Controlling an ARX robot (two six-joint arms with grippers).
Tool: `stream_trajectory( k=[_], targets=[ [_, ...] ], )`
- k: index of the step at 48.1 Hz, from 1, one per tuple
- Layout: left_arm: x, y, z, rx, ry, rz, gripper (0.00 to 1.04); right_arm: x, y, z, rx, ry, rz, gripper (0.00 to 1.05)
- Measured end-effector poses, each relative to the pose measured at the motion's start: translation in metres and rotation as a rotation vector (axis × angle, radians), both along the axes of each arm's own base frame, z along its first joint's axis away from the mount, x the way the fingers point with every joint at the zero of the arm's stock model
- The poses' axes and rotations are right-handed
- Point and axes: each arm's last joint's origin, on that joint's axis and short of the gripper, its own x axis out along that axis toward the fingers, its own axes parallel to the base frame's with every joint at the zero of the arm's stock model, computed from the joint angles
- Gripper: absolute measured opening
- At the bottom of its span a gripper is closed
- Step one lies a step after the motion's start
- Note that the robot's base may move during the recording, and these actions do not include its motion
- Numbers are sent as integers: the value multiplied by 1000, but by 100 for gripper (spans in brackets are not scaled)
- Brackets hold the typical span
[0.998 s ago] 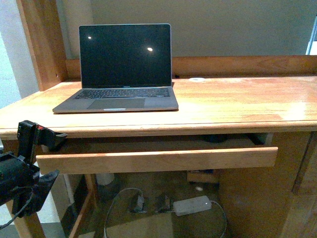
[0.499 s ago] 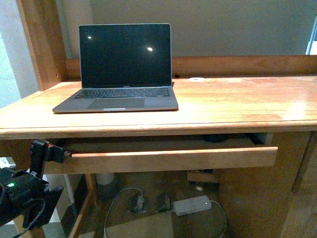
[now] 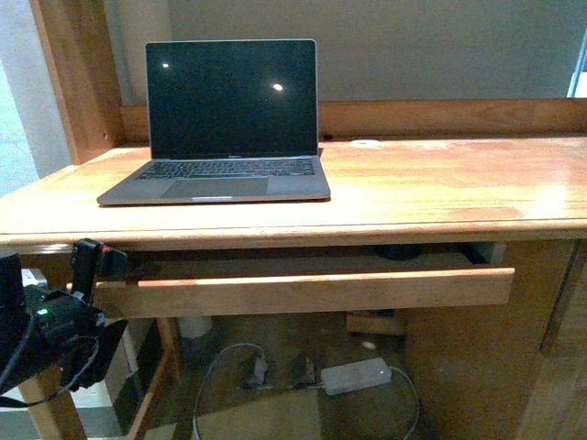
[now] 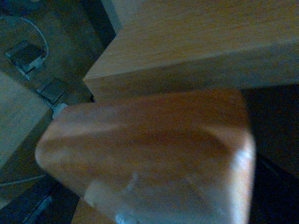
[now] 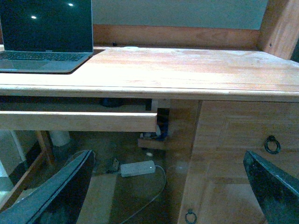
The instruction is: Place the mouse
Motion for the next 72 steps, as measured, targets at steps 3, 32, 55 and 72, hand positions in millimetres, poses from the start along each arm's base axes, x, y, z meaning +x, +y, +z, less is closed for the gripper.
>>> stream_trajectory(
  k=[3, 32, 55, 72],
  targets=[
    [6, -1, -4, 0, 11, -6, 98, 0, 0, 0, 0, 0, 0, 98],
    [7, -13, -4, 2, 0, -23, 98, 0, 0, 0, 0, 0, 0, 98],
    [12, -25, -5, -31, 30, 1, 71, 0, 0, 0, 0, 0, 0, 98],
    [-23, -17, 0, -171, 73, 45, 54, 0, 0, 0, 0, 0, 0, 98]
  ],
)
